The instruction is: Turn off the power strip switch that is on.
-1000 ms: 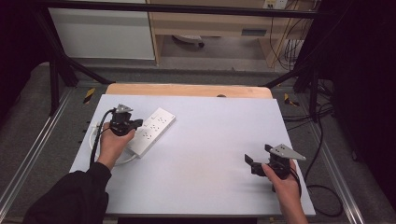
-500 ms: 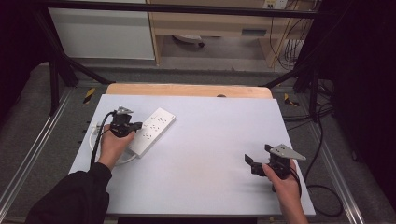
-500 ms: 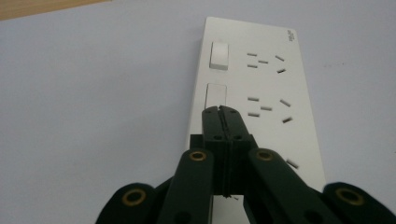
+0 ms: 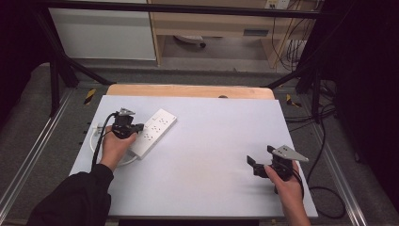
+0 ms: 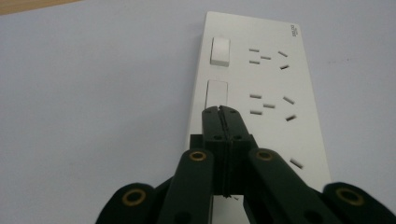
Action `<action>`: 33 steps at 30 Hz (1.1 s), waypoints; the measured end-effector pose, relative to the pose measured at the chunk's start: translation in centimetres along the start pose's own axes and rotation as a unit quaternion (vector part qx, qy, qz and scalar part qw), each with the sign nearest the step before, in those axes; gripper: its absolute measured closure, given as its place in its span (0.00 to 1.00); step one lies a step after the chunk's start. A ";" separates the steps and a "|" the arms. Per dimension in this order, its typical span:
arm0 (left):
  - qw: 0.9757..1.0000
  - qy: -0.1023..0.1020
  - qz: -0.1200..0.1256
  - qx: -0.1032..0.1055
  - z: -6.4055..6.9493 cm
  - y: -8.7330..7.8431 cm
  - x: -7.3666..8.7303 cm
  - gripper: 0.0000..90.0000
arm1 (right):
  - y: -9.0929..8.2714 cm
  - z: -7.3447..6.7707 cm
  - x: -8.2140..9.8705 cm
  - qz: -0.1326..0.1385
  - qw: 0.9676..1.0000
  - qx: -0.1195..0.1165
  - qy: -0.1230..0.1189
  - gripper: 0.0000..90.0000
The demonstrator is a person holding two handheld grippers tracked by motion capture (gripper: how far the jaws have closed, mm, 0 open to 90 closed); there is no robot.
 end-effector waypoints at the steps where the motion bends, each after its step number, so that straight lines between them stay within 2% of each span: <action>1: 1.000 0.000 0.000 0.000 0.0 0.0 0.0 1.00 | 0.0 0.0 0.0 0.000 1.000 0.000 0.000 0.06; 33: 1.000 0.000 -0.007 -0.001 -0.2 0.4 0.3 1.00 | 0.0 0.0 0.0 -0.001 1.000 -0.001 0.001 0.06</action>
Point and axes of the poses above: each handheld gripper's, and its own axes: y roughly forward along the jaws, x roughly out of its underside, z roughly to its right, the point moved 9 cm from there along y, roughly forward along the jaws, and after that the axes turned 6 degrees about z, right-handed, at the moved point
